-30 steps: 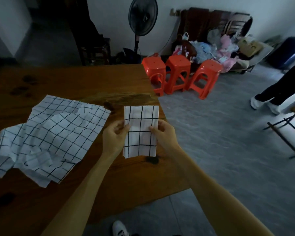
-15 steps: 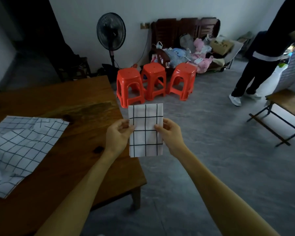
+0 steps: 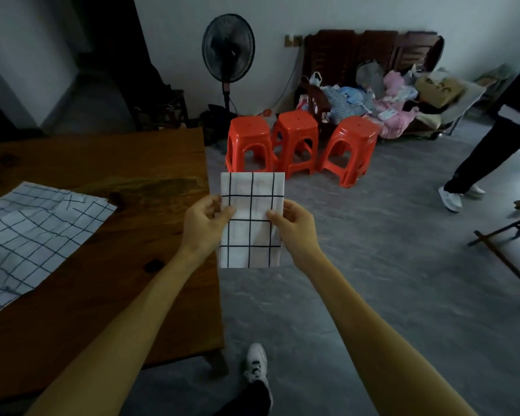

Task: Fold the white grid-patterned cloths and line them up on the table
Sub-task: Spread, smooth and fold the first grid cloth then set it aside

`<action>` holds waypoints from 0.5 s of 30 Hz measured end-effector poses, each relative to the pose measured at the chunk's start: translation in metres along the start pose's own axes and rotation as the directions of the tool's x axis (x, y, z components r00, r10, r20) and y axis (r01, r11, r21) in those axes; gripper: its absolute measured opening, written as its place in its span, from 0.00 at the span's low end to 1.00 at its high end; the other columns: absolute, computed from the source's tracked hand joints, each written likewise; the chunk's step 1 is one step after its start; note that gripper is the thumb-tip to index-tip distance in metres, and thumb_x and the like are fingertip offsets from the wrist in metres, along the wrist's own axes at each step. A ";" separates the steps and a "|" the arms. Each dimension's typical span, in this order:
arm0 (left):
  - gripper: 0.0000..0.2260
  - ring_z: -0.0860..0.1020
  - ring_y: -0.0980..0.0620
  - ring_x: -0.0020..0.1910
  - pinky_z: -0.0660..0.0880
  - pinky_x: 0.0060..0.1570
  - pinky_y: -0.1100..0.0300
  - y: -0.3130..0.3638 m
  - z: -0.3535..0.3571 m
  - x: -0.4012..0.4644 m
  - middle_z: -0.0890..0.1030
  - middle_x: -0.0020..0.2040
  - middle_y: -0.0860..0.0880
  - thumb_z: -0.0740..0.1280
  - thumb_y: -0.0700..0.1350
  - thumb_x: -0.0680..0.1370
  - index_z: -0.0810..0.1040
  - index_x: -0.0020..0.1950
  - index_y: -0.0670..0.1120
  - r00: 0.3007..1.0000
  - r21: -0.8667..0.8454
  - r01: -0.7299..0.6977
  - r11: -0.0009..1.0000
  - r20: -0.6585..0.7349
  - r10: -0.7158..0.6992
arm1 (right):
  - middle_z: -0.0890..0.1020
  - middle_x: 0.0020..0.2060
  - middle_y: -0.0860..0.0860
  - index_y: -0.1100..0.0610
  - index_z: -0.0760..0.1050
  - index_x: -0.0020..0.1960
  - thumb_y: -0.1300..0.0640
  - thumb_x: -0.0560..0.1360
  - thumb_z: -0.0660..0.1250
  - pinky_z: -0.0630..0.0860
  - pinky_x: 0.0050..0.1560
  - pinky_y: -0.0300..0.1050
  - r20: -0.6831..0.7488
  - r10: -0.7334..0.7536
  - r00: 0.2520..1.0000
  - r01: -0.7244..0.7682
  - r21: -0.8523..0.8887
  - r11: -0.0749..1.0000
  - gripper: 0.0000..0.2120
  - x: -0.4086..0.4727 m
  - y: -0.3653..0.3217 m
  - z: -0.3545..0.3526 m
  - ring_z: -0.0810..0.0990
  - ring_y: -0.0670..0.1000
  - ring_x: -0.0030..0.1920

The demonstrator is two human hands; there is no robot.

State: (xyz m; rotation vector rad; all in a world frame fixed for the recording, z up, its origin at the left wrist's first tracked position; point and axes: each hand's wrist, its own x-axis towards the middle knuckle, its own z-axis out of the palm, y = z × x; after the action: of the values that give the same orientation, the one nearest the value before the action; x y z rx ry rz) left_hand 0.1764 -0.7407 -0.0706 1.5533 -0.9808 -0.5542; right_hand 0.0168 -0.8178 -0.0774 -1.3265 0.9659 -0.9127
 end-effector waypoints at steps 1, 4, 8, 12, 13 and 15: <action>0.09 0.80 0.64 0.47 0.77 0.43 0.68 -0.007 0.008 0.009 0.80 0.48 0.59 0.69 0.45 0.76 0.77 0.55 0.53 1.000 -0.010 0.013 1.000 -0.016 -0.013 | 0.85 0.50 0.53 0.59 0.78 0.59 0.62 0.75 0.69 0.81 0.52 0.47 0.002 0.009 1.000 -0.009 -0.009 1.000 0.12 0.012 0.003 -0.002 0.84 0.49 0.50; 0.08 0.80 0.61 0.49 0.78 0.47 0.62 -0.032 0.031 0.039 0.81 0.48 0.57 0.70 0.46 0.75 0.78 0.53 0.52 0.995 -0.048 0.063 0.997 -0.074 -0.067 | 0.85 0.49 0.52 0.58 0.79 0.58 0.62 0.76 0.69 0.82 0.52 0.49 0.027 0.057 0.998 -0.056 -0.034 0.998 0.11 0.052 0.012 -0.011 0.85 0.50 0.49; 0.08 0.81 0.61 0.47 0.79 0.46 0.65 -0.048 0.056 0.095 0.82 0.48 0.55 0.70 0.44 0.75 0.79 0.53 0.49 0.987 -0.124 0.103 0.987 -0.106 -0.116 | 0.86 0.47 0.51 0.53 0.79 0.55 0.61 0.76 0.68 0.82 0.50 0.53 0.067 0.121 0.990 -0.113 -0.113 0.987 0.09 0.116 0.011 -0.022 0.85 0.50 0.48; 0.08 0.80 0.63 0.47 0.77 0.43 0.71 -0.043 0.077 0.159 0.82 0.47 0.58 0.70 0.44 0.75 0.78 0.54 0.50 0.988 -0.129 0.102 0.986 -0.105 -0.116 | 0.86 0.46 0.50 0.53 0.79 0.55 0.60 0.76 0.69 0.82 0.51 0.55 0.072 0.092 0.993 -0.078 -0.182 0.980 0.09 0.192 -0.004 -0.028 0.85 0.51 0.47; 0.08 0.81 0.63 0.47 0.77 0.43 0.70 -0.043 0.081 0.172 0.82 0.47 0.58 0.70 0.44 0.75 0.78 0.54 0.50 0.987 -0.125 0.103 0.987 -0.110 -0.117 | 0.86 0.45 0.50 0.53 0.79 0.54 0.60 0.76 0.69 0.82 0.50 0.54 0.072 0.090 0.993 -0.075 -0.195 0.978 0.08 0.207 -0.006 -0.028 0.85 0.51 0.47; 0.08 0.81 0.62 0.47 0.78 0.43 0.68 -0.044 0.087 0.193 0.82 0.48 0.57 0.70 0.43 0.75 0.78 0.53 0.51 0.985 -0.134 0.121 0.984 -0.108 -0.135 | 0.86 0.44 0.50 0.53 0.79 0.54 0.60 0.76 0.69 0.82 0.50 0.54 0.085 0.096 0.992 -0.078 -0.197 0.977 0.07 0.236 -0.005 -0.029 0.85 0.51 0.46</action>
State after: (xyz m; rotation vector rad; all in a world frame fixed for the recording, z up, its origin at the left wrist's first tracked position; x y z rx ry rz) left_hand 0.2240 -0.9495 -0.1004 1.5241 -0.7470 -0.5974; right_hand 0.0714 -1.0488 -0.0825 -1.4656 1.0514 -0.6968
